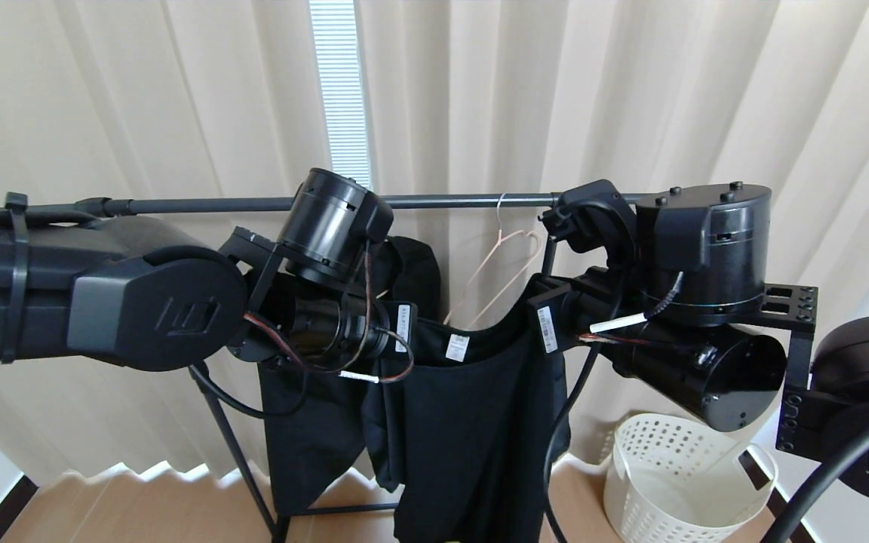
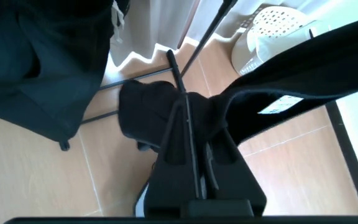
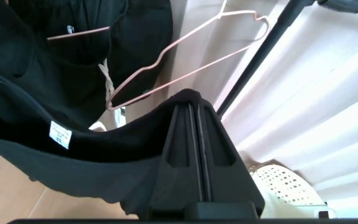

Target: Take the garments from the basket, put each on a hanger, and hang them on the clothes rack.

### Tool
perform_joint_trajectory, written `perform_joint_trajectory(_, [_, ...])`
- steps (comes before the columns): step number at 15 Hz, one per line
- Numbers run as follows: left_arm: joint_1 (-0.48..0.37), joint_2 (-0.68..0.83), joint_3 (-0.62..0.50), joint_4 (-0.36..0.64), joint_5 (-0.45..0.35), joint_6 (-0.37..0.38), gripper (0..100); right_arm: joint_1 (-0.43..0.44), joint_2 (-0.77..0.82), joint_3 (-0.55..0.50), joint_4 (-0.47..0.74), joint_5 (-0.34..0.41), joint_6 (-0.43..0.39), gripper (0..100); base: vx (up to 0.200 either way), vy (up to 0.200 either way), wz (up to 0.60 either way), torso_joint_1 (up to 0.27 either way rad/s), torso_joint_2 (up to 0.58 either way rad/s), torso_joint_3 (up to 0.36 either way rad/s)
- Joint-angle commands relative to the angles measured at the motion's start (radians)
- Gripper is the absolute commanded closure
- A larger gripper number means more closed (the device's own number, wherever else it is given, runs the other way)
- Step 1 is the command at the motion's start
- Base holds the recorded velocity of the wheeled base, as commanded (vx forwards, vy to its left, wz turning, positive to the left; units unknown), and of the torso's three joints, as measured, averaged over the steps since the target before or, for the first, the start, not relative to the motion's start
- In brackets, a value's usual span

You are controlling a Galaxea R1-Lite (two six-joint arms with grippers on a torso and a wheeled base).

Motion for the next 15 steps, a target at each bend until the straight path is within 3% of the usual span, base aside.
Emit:
perform_joint_trajectory(1, [-0.002,0.004,0.001,0.0,0.009,0.0,0,-0.016,-0.004,0.0,-0.001,0.0,0.0,100,0.0,0.0,0.0,0.0,0.0,0.0])
perform_joint_trajectory(9, [-0.048,-0.042,0.082,-0.002,0.026,0.017,0,-0.142,0.053,-0.071,-0.016,0.003,-0.013,100,0.0,0.0,0.0,0.0,0.0,0.0])
perform_joint_trajectory(13, [-0.086,-0.085,0.196,-0.002,0.047,0.017,0,-0.194,0.091,-0.129,-0.014,0.003,0.01,100,0.0,0.0,0.0,0.0,0.0,0.0])
perform_joint_trajectory(15, [-0.086,-0.122,0.229,-0.037,0.021,0.012,0,-0.203,0.126,-0.129,-0.014,0.003,0.01,100,0.0,0.0,0.0,0.0,0.0,0.0])
